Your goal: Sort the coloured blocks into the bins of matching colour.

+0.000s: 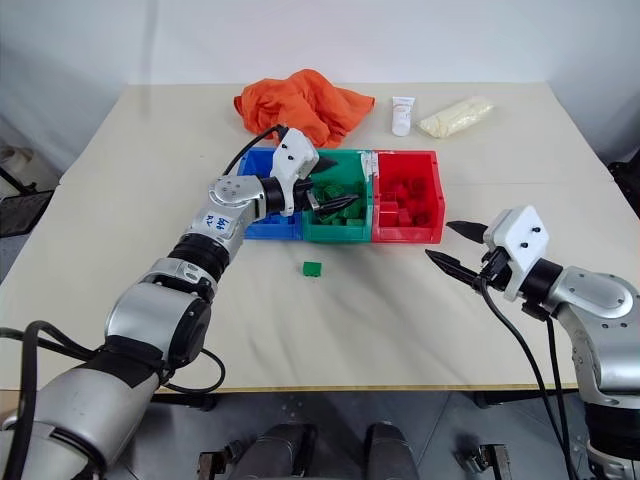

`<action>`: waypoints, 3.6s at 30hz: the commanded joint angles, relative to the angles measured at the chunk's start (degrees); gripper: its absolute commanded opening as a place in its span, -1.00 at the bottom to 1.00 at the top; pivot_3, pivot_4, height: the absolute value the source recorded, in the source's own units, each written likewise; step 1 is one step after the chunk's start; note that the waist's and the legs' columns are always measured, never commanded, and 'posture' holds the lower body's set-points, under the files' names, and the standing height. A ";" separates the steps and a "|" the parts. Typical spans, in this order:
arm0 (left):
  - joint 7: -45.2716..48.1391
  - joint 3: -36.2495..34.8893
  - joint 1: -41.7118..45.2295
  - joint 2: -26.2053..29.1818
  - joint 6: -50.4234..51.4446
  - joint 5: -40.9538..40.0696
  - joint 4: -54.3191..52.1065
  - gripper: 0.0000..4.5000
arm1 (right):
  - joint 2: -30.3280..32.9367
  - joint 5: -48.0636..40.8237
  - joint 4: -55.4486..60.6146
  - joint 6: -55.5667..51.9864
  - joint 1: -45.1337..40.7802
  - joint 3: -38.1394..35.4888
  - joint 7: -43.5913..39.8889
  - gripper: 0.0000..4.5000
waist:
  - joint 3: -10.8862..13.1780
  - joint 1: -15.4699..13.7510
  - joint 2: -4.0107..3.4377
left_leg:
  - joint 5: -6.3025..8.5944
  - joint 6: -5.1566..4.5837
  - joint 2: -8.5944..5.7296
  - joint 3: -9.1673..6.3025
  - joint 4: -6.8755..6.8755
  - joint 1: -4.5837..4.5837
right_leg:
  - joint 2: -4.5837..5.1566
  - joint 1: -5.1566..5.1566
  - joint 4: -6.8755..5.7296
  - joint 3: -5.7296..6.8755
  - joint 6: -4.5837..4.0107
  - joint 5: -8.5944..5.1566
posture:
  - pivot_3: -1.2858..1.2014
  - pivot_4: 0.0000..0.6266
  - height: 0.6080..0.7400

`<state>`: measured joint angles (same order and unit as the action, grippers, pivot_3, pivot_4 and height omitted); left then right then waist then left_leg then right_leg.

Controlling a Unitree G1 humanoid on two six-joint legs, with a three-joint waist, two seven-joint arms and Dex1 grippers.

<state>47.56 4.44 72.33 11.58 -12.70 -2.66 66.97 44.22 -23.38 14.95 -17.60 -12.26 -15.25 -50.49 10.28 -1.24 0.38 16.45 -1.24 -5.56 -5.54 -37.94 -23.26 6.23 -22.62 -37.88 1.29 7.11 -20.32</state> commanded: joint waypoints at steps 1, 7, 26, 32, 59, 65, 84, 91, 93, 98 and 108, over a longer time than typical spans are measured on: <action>6.88 -1.19 -0.89 2.86 -2.32 -1.36 -5.62 0.99 | 1.03 -1.50 1.18 1.57 -1.18 -1.06 -1.57 0.28 | 0.00 0.05 0.00 | 0.00 0.00 -0.01 0.00 0.00 0.00 | 0.00 0.00 0.00 0.00 0.00 0.00 | 0.03 -0.52 1.00; 16.72 -3.30 -11.95 13.11 6.53 -5.61 -24.54 0.99 | 4.95 -0.32 -4.85 1.35 -3.94 2.48 -8.78 0.28 | -0.02 1.16 -0.03 | 0.00 0.01 0.08 -0.01 0.02 0.02 | 0.01 -0.03 0.01 -0.10 0.00 0.00 | 0.03 -0.52 1.00; 22.30 -30.38 -78.20 37.47 26.43 -23.00 -78.66 1.00 | 7.03 3.12 -27.91 11.03 -22.82 13.52 -29.83 0.99 | -0.04 0.82 -0.12 | 0.10 0.04 0.15 -0.20 0.10 0.09 | 0.07 0.07 0.46 -0.72 -0.07 -0.03 | 0.03 -0.52 1.00; 19.86 -29.32 -77.09 37.38 27.01 -24.08 -80.00 1.00 | 6.20 3.41 -29.11 11.80 -24.31 14.40 -30.75 0.99 | -0.04 0.24 -0.12 | 0.12 0.02 0.13 -0.19 0.10 0.10 | 0.09 0.07 0.47 -0.72 -0.07 -0.03 | 0.03 -0.52 1.00; 14.99 6.44 -30.72 13.33 6.67 -3.46 -36.82 1.00 | 8.26 -2.96 -6.14 4.64 -1.89 1.51 -20.88 0.99 | -0.04 -0.19 -0.11 | 0.14 -0.01 0.03 -0.12 -0.10 0.05 | 0.06 0.06 0.12 -0.36 -0.01 0.00 | 0.03 -0.52 1.00; 18.38 8.13 -27.33 10.88 4.61 -2.04 -30.15 0.92 | 8.18 -3.27 -2.64 3.39 1.93 -0.94 -18.01 1.00 | -0.03 0.00 -0.10 | 0.14 -0.01 0.07 -0.07 -0.09 0.05 | 0.02 0.05 0.10 -0.19 -0.01 0.00 | 0.03 -0.52 1.00; 18.28 5.37 -21.20 8.38 0.94 -2.43 -25.61 -0.62 | 6.91 -3.51 -0.36 3.79 4.98 -2.58 -13.50 1.00 | -0.02 -0.13 -0.08 | 0.13 -0.03 0.01 -0.08 -0.13 0.05 | 0.05 0.06 0.07 -0.20 0.01 0.01 | 0.03 -0.52 1.00; 4.05 1.60 -9.68 4.33 2.31 -0.49 -16.87 -0.62 | 5.97 -3.71 2.25 3.91 8.29 -4.67 -10.51 1.00 | 0.04 -0.32 0.04 | 0.12 -0.05 -0.01 -0.10 -0.23 -0.03 | 0.03 0.05 0.05 -0.17 0.05 0.03 | 0.03 -0.52 1.00; 0.82 1.67 -6.89 4.24 1.12 1.07 -12.88 -0.62 | 5.80 -3.64 2.63 3.99 8.66 -5.01 -9.77 1.00 | 0.04 -0.25 0.04 | 0.12 -0.06 -0.03 -0.10 -0.20 -0.01 | 0.03 0.06 0.04 -0.14 0.07 0.03 | 0.03 -0.52 1.00; -4.62 0.08 -0.26 2.83 -0.16 1.83 -4.00 -0.46 | 5.27 -3.67 3.17 4.51 9.74 -5.77 -8.36 1.00 | 0.05 -0.07 0.06 | 0.12 -0.06 -0.02 -0.07 -0.11 0.04 | -0.01 0.02 0.02 -0.11 0.07 0.03 | 0.03 -0.52 1.00; -0.48 -2.64 3.70 1.46 -2.37 0.47 -0.04 0.93 | 4.84 -3.46 2.79 5.25 9.26 -4.90 -7.16 1.00 | 0.06 -0.13 0.08 | 0.12 -0.07 -0.08 -0.08 -0.15 0.01 | -0.18 0.01 0.00 -0.12 0.08 0.03 | 0.03 -0.52 1.00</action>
<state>45.34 3.18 74.02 13.12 -13.76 -0.84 68.19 49.25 -26.01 15.94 -13.56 -2.59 -18.88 -57.87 10.34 -1.38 0.46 16.57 -1.32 -5.64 -5.62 -38.09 -23.25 6.05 -22.61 -37.88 1.17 7.19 -20.28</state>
